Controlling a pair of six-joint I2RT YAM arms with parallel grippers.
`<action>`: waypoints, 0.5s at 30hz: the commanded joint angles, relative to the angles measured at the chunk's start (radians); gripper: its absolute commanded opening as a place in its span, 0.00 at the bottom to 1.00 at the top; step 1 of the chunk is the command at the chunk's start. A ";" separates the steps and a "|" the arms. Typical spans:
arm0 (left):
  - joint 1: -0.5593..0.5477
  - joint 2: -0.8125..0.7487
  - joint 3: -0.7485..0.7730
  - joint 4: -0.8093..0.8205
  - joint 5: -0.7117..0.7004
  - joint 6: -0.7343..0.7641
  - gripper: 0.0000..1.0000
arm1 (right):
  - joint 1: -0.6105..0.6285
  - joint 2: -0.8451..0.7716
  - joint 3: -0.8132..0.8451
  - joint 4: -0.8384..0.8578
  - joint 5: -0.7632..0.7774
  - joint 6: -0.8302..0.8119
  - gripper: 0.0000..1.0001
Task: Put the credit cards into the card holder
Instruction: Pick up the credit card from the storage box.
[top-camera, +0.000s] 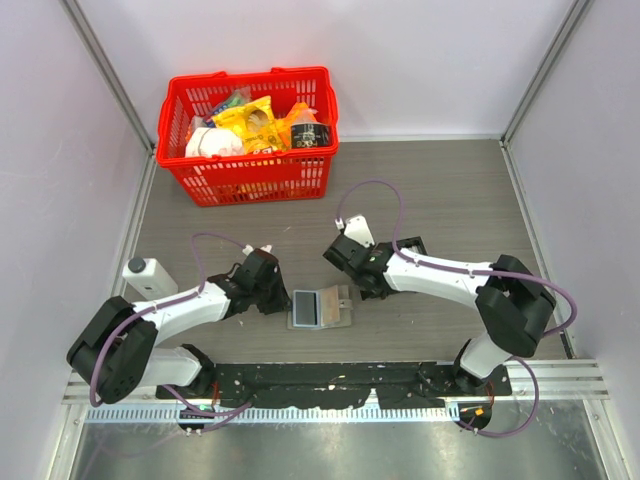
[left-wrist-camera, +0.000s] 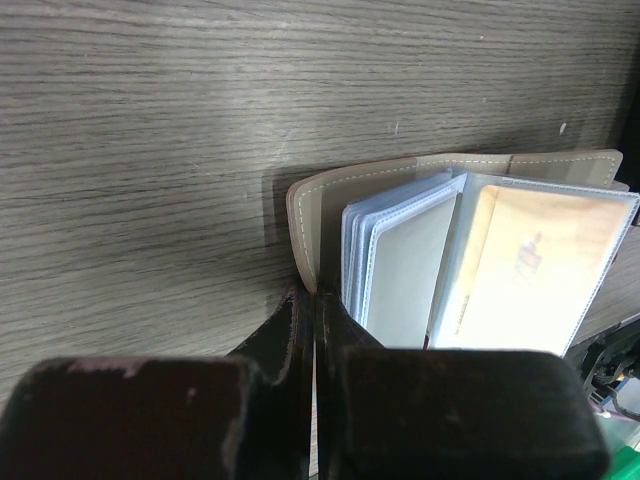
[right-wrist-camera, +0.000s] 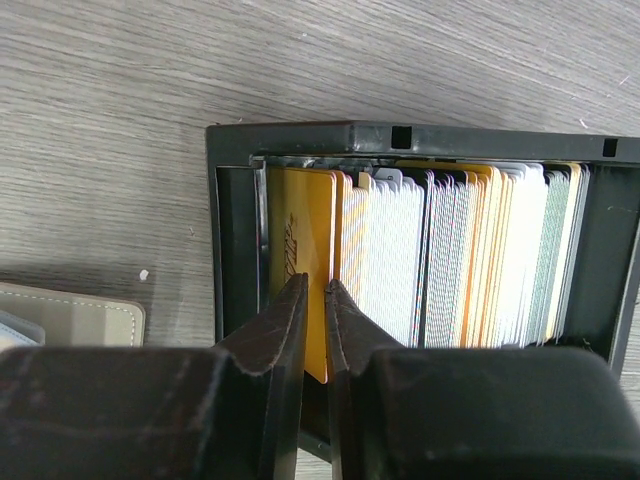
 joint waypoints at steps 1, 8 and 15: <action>-0.001 0.024 -0.002 -0.030 -0.010 0.030 0.00 | -0.028 -0.047 -0.030 0.069 -0.107 0.055 0.17; -0.003 0.024 -0.004 -0.030 -0.013 0.027 0.00 | -0.070 -0.117 -0.084 0.143 -0.230 0.070 0.17; -0.001 0.026 -0.002 -0.030 -0.012 0.027 0.00 | -0.078 -0.133 -0.086 0.149 -0.242 0.059 0.17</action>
